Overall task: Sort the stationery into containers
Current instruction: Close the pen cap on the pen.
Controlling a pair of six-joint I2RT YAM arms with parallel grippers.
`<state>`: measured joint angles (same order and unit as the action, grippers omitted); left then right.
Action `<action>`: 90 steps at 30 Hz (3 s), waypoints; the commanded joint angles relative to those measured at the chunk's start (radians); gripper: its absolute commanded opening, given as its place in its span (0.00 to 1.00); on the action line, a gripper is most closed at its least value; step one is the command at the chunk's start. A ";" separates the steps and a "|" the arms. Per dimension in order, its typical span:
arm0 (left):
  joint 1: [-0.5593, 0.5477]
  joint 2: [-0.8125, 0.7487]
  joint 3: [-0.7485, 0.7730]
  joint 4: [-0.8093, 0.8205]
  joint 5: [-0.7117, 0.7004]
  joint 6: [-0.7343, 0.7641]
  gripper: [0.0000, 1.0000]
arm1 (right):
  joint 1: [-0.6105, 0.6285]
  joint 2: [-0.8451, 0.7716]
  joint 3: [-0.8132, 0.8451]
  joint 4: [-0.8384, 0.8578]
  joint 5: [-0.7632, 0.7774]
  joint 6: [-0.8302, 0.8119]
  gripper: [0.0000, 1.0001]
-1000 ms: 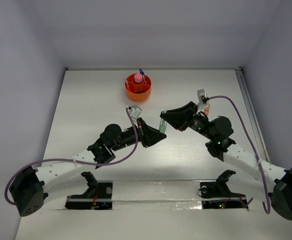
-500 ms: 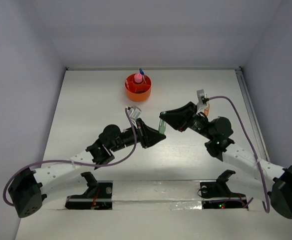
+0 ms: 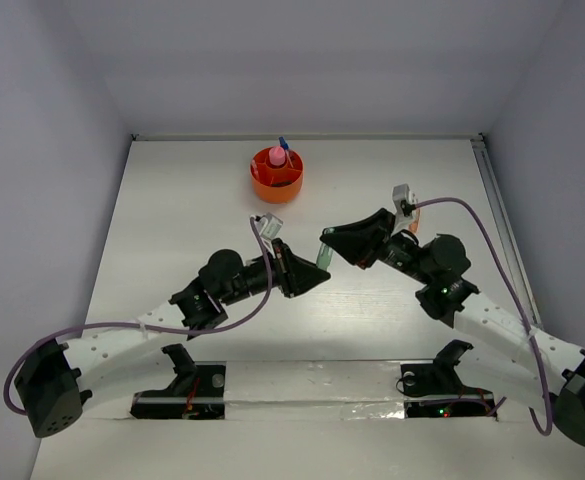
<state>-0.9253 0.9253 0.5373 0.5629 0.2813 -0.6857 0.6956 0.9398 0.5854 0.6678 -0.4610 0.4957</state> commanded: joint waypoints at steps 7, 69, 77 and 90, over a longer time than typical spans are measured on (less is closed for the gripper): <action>0.043 -0.114 0.181 0.364 -0.220 0.000 0.07 | 0.038 0.027 -0.170 -0.217 -0.216 -0.032 0.00; 0.043 -0.178 -0.057 0.451 -0.337 -0.152 0.00 | 0.056 0.134 -0.118 0.046 0.332 0.428 0.00; 0.043 -0.100 -0.048 0.493 -0.314 -0.170 0.26 | 0.056 0.195 -0.009 0.104 0.295 0.507 0.00; 0.043 -0.134 -0.066 0.487 -0.318 -0.193 0.32 | 0.056 0.163 0.004 0.148 0.358 0.511 0.00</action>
<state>-0.8818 0.8394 0.4362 0.8768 -0.0547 -0.8520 0.7410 1.1175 0.5697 0.9009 -0.1192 1.0801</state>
